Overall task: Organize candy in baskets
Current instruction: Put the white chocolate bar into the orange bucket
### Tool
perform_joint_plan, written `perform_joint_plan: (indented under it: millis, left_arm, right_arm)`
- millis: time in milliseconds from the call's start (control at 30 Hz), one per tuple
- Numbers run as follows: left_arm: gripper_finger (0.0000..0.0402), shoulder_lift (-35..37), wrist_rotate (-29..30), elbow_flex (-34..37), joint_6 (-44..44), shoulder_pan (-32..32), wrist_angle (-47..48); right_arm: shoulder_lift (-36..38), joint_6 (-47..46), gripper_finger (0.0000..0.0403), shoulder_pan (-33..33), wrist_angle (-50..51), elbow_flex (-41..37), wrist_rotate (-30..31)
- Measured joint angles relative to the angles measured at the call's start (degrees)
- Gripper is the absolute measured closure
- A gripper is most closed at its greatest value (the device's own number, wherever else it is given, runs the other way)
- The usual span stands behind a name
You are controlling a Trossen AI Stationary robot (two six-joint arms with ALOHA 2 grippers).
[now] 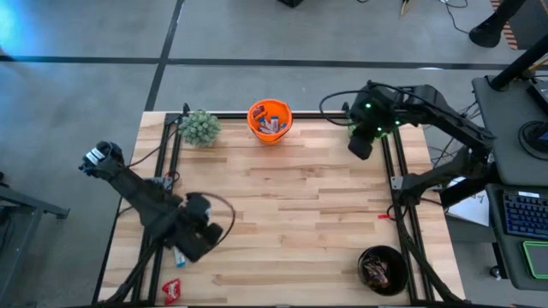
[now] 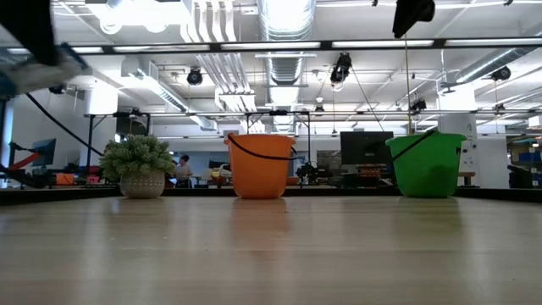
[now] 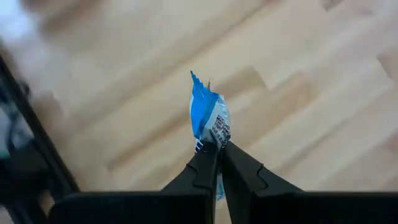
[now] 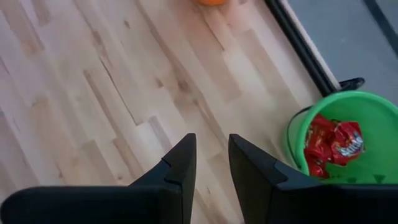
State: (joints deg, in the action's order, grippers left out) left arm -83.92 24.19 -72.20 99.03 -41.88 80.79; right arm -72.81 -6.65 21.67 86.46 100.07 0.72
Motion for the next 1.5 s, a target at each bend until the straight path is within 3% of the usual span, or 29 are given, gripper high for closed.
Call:
perform_joint_plan:
  millis: [133, 367, 600, 900, 1167, 1333, 1500]
  left_arm:
    - [0.0401, 1.31, 2.77, 0.06, -10.45, 6.17, -0.03]
    - [0.0401, 6.57, 13.26, -2.51, -25.33, 15.71, -0.27]
    - [0.0401, 10.82, 19.18, -8.97, -42.66, 24.28, -1.25]
    - [0.0401, 11.33, 19.64, -16.87, -63.77, 36.8, -1.94]
    - [0.0401, 11.41, 8.96, -15.93, -85.35, 54.15, -11.07]
    - [0.0401, 10.98, -5.26, -15.0, -97.3, 66.29, -23.78]
    - [0.0401, 8.29, -14.82, -14.98, -103.61, 74.65, -31.13]
  right_arm:
    - [2.55, -1.68, 0.0321, 0.0, 0.25, 0.0, 0.88]
    - [6.41, -2.9, 0.0321, 0.0, 0.26, 0.0, 1.19]
    - [7.73, -3.44, 0.0321, 0.0, 0.24, 0.02, 9.72]
    - [4.87, -1.24, 0.0321, 0.0, -1.48, 0.02, 15.79]
    - [0.86, 3.02, 0.0321, 1.32, -4.27, 0.02, 15.87]
    - [-1.04, 3.73, 0.0321, 2.92, -4.5, 0.02, 15.87]
    - [-1.94, 4.43, 0.0321, 4.65, -4.55, 0.02, 15.88]
